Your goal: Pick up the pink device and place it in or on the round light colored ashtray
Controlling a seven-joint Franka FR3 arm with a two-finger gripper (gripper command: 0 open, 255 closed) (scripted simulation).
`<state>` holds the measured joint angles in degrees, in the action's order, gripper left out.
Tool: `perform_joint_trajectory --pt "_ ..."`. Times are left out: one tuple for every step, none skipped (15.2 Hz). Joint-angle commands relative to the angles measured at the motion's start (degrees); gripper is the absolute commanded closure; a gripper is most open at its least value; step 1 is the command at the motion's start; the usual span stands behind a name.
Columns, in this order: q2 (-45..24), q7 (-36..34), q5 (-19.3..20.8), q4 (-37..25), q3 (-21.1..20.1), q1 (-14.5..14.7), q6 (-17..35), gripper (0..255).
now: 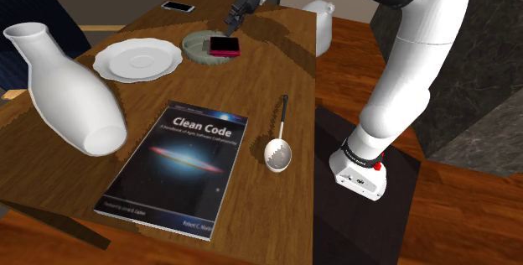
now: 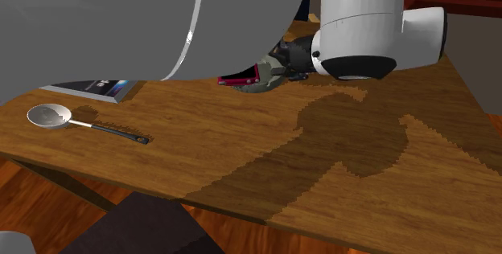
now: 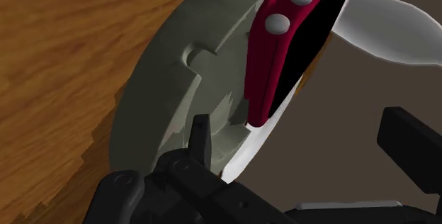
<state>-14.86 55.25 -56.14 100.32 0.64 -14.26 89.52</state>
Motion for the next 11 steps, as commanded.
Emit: perform_joint_trajectory --pt "0.3 0.4 -0.6 1.4 -0.4 0.5 1.2 0" --pt "0.4 0.5 -0.8 1.9 -0.6 0.8 1.8 0" --pt "0.5 0.6 -1.0 2.4 -0.8 1.1 2.4 0" --pt "0.5 0.7 -1.1 2.6 -0.9 1.3 2.8 0" --pt "0.5 0.7 -1.1 2.6 -0.8 1.3 2.8 0" --pt "0.5 0.7 -1.1 2.6 -0.8 1.4 2.8 0" --pt "0.5 0.7 -1.1 2.6 -0.8 1.4 2.8 0" --pt "0.5 0.7 -1.1 2.6 -0.8 1.4 2.8 0" --pt "0.5 0.7 -1.1 2.6 -0.8 1.4 2.8 0" --pt "0.5 0.7 -1.1 2.6 -0.8 1.4 2.8 0" --pt "0.5 0.7 -1.1 2.6 -0.7 1.4 2.8 0"
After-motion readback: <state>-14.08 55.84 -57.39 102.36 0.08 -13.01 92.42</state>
